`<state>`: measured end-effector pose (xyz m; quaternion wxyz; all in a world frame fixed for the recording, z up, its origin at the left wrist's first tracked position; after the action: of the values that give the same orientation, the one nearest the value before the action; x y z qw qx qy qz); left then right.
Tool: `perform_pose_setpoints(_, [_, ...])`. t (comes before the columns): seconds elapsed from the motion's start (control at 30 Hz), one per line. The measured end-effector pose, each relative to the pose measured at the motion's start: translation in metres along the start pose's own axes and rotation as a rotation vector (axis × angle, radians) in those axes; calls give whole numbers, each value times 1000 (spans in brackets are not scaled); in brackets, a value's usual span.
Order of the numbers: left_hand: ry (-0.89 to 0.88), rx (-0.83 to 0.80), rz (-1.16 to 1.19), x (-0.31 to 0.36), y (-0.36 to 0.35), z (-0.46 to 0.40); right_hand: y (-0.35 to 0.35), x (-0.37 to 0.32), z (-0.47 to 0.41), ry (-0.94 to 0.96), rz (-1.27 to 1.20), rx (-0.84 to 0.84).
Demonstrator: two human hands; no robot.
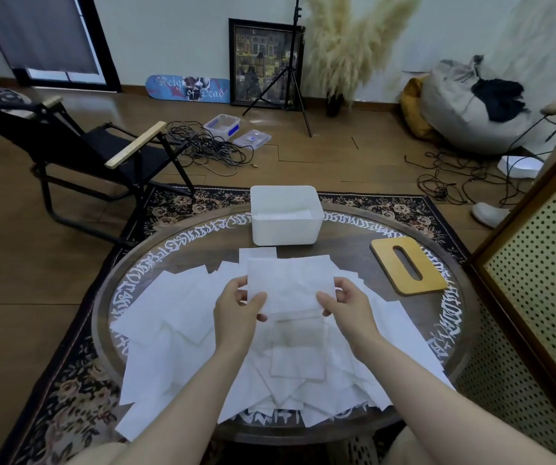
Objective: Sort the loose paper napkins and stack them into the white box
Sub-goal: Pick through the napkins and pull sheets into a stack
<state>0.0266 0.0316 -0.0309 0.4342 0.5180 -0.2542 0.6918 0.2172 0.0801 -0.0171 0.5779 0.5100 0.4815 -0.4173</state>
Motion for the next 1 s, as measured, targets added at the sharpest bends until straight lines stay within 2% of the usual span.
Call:
perform_pose_setpoints(0.47, [-27,-21,96,58,-19,-62,-5,-29,-76,96,86,60])
perform_pose_setpoints(0.7, [31,19,94,76,-31,-110,-8,-31,-130,75,115,139])
perform_pose_setpoints(0.83, [58,48,35,85,-42,-143,-11,-29,-163,60,142,169])
perform_pose_setpoints(1.0, [-16,88,-116,101,-54,-178,-11,-23,-198,61,222,205])
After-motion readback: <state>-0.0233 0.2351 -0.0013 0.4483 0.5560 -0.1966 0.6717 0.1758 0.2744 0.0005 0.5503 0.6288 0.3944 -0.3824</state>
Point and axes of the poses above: each hand's wrist, its own z-axis away from the middle knuckle, its own y-axis out of the back of the hand, x = y × z, the point moved 4 cm from there along -z, towards the middle knuckle, and after that the axes turned 11 degrees about y, right-handed, at the moved point
